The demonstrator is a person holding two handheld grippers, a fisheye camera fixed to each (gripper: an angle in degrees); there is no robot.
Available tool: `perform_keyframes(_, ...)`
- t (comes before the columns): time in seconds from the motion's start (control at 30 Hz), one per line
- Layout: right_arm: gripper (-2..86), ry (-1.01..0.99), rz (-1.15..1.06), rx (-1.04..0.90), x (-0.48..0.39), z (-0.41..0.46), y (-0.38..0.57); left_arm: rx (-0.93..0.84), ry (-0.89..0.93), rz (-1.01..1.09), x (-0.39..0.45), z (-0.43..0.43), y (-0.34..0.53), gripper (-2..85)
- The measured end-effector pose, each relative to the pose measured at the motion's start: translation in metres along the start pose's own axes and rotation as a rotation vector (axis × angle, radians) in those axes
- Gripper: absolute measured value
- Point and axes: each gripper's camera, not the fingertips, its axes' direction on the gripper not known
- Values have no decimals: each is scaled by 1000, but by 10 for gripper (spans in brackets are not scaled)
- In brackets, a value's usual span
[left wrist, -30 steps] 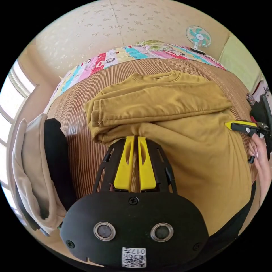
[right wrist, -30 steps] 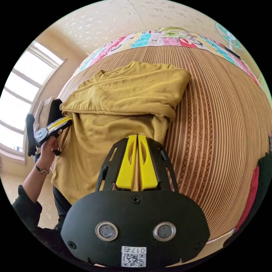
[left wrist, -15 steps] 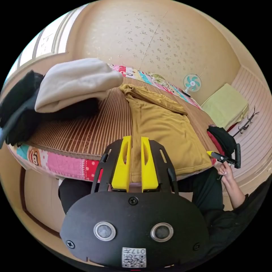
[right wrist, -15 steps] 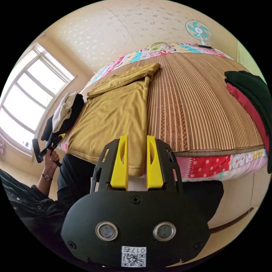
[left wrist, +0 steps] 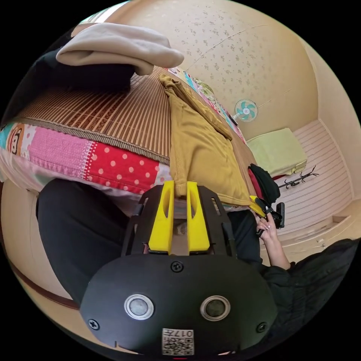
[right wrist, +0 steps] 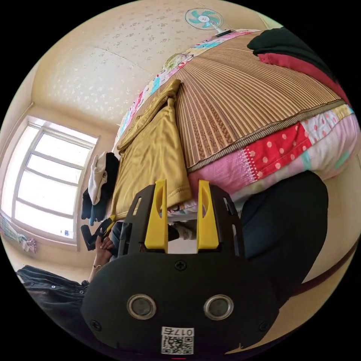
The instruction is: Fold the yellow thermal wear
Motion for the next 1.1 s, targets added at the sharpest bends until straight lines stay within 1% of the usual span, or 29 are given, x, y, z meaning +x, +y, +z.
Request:
perform_keyframes(0.07, 63, -85, 16, -67, 10, -6, -4, 9, 146, 26, -8, -21, -1, 52)
perform_keyframes(0.1, 54, -109, 13, -69, 11, -10, -4, 12, 179, 33, -10, -27, -2, 52)
perform_keyframes(0.2, 41, -253, -84, 11, 1, -59, -5, 59, 285, 115, -4, -67, -10, 50)
perform_keyframes(0.27, 36, -454, -211, 80, -15, -114, -10, 106, 402, 248, 14, -101, -17, 49)
perform_keyframes(0.3, 35, -502, -252, 98, -20, -128, -11, 113, 439, 286, 20, -109, -19, 49)
perform_keyframes(0.37, 32, -677, -450, 141, -45, -186, -11, 138, 598, 424, 39, -140, -23, 50)
perform_keyframes(0.4, 31, -705, -503, 142, -52, -200, -10, 154, 639, 450, 43, -148, -23, 50)
perform_keyframes(0.47, 30, -750, -649, 177, -76, -247, -2, 238, 755, 492, 51, -176, -24, 51)
perform_keyframes(0.5, 29, -743, -660, 186, -79, -256, -1, 260, 764, 482, 51, -181, -24, 51)
perform_keyframes(0.57, 29, -660, -595, 204, -81, -272, -8, 325, 717, 364, 45, -186, -31, 51)
perform_keyframes(0.6, 29, -635, -570, 202, -79, -271, -12, 327, 686, 332, 45, -184, -34, 51)
perform_keyframes(0.63, 29, -572, -527, 185, -76, -264, -23, 315, 596, 285, 46, -173, -43, 51)
perform_keyframes(0.67, 30, -501, -456, 160, -71, -249, -40, 286, 507, 236, 47, -158, -56, 51)
perform_keyframes(0.73, 32, -424, -345, 126, -63, -219, -72, 253, 417, 174, 51, -131, -84, 51)
perform_keyframes(0.77, 34, -408, -261, 101, -57, -196, -97, 265, 363, 132, 52, -113, -105, 51)
perform_keyframes(0.8, 36, -411, -229, 90, -55, -184, -111, 275, 336, 112, 51, -105, -115, 51)
perform_keyframes(0.83, 39, -410, -227, 87, -58, -160, -138, 281, 289, 31, 47, -85, -138, 51)
perform_keyframes(0.87, 44, -358, -249, 105, -64, -138, -162, 288, 257, -32, 44, -65, -162, 52)
perform_keyframes(0.9, 49, -310, -258, 116, -68, -126, -174, 286, 233, -36, 43, -56, -173, 58)
perform_keyframes(0.97, 77, -112, -162, 120, -72, -84, -207, 251, 84, -110, 41, -25, -205, 87)
perform_keyframes(1.03, 100, -94, -158, 113, -79, -66, -211, 266, 37, -128, 43, -15, -207, 102)
perform_keyframes(1.1, 106, -96, -228, 122, -90, -56, -195, 283, 14, -74, 52, -11, -195, 106)
